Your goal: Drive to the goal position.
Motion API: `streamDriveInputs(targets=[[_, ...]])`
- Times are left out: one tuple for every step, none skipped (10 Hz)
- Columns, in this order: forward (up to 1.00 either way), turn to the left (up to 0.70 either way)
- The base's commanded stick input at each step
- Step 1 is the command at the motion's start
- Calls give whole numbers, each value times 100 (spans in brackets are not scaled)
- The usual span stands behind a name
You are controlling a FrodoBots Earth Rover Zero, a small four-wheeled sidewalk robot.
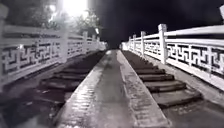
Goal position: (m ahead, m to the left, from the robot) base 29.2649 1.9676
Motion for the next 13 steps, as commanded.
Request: streamDriveInputs(targets=[[70, 0], [70, 0], [70, 0], [70, 0], [70, 0], [67, 0], [53, 0], [45, 0], [45, 0], [45, 0], [45, 0], [45, 0], [45, 0]])
